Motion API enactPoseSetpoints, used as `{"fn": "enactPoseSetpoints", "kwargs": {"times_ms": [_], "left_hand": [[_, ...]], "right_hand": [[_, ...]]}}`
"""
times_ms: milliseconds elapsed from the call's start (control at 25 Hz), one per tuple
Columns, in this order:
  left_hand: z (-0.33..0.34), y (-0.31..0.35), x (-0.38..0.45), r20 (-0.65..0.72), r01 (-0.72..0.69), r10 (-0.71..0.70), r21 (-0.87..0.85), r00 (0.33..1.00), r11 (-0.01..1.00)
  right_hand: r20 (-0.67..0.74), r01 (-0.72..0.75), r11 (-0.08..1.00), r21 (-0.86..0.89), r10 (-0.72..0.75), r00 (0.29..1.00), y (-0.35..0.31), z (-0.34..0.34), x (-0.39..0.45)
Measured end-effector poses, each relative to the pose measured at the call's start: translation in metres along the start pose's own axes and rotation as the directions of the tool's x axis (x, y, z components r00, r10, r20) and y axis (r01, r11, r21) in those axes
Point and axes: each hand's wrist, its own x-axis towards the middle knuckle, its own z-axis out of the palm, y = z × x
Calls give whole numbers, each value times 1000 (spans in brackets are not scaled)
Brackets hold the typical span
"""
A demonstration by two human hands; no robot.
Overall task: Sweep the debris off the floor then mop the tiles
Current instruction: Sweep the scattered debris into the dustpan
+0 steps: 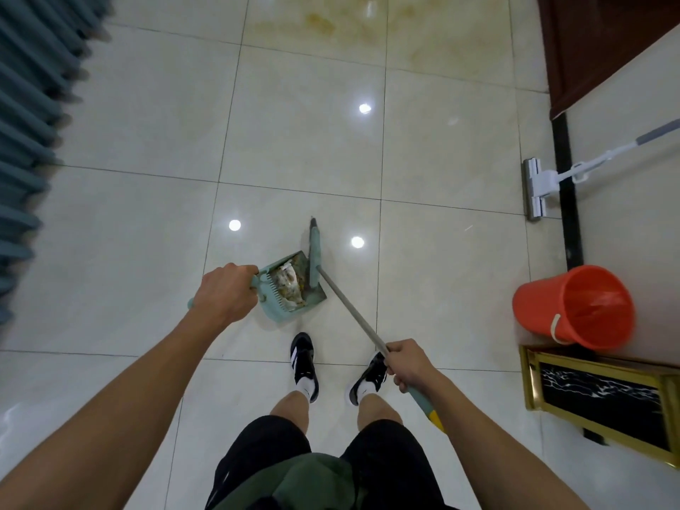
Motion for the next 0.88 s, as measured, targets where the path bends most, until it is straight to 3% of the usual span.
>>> {"fn": "enactPoseSetpoints", "kwargs": {"times_ms": [240, 440, 880], "left_hand": [[-21, 45, 6, -16, -81, 81, 10, 997, 997], [-42, 102, 19, -75, -164, 165, 14, 983, 986], [-89, 314, 51, -130, -454, 464, 99, 876, 886]], "right_hand": [[-180, 46, 998, 45, -37, 983, 13, -41, -23], [-283, 43, 979, 198, 16, 959, 45, -84, -33], [-450, 63, 853, 519, 209, 868, 155, -187, -77]]}}
